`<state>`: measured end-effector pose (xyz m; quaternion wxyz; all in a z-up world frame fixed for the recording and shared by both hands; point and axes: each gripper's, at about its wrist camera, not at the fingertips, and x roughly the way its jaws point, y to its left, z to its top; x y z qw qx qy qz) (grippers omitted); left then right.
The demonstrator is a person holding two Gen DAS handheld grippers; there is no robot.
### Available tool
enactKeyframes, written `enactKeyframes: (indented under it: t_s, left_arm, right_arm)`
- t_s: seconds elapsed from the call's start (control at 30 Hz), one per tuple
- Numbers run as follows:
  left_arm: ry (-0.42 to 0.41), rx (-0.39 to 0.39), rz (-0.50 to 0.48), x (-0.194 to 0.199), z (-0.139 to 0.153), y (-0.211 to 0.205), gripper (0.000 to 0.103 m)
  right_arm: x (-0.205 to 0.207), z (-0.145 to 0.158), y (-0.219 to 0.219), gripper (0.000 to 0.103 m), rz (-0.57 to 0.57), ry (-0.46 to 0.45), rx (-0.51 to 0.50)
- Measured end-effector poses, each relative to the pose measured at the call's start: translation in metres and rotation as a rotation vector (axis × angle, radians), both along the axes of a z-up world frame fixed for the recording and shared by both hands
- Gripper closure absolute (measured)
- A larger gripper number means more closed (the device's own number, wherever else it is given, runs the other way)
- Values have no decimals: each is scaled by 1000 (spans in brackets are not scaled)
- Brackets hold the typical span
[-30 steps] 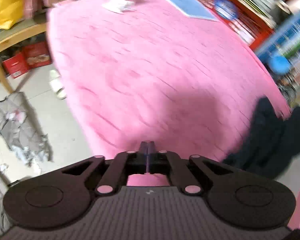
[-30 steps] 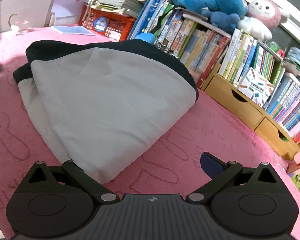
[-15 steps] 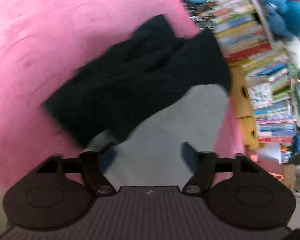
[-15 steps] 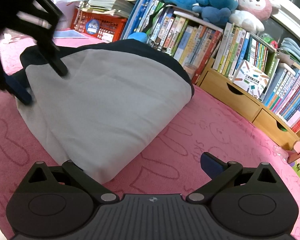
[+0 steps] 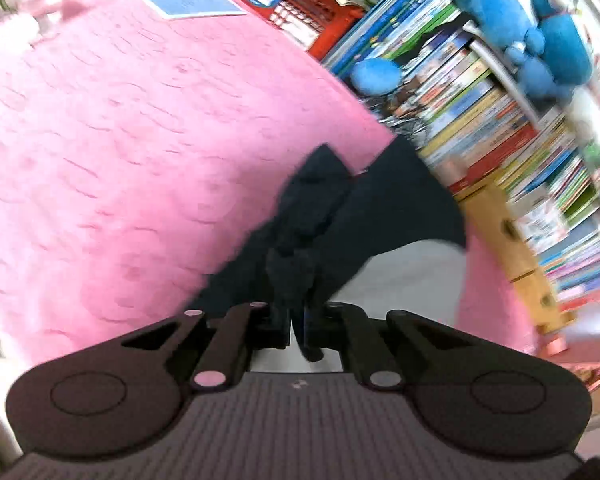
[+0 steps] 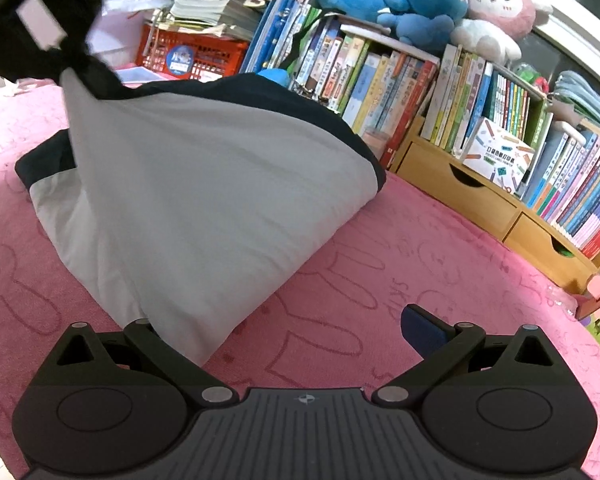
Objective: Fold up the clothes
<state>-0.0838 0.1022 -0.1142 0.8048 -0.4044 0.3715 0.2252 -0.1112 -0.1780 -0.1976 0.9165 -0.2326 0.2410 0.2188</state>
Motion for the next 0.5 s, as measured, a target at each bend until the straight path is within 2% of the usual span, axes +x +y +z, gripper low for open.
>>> enactKeyframes:
  t_s: [0.13, 0.23, 0.27, 0.37, 0.4, 0.43, 0.5]
  left_arm:
    - [73, -7, 3, -1, -12, 9, 97]
    - [54, 3, -7, -5, 4, 8, 97]
    - [22, -36, 11, -9, 11, 11, 98]
    - [-193, -204, 36, -22, 48, 21, 98]
    - [-229, -202, 23, -25, 60, 21, 98]
    - [-235, -158, 19, -29, 71, 21, 98]
    - [-195, -68, 33, -37, 82, 26, 98]
  right_arm:
    - [-1, 0, 0, 0, 19, -9, -5]
    - [1, 0, -2, 0, 11, 6, 17]
    - [1, -1, -3, 0, 5, 12, 27]
    - [3, -1, -4, 0, -11, 33, 49]
    - [4, -1, -4, 0, -14, 41, 54]
    - [5, -1, -5, 0, -19, 50, 61]
    - [7, -2, -8, 0, -32, 70, 84]
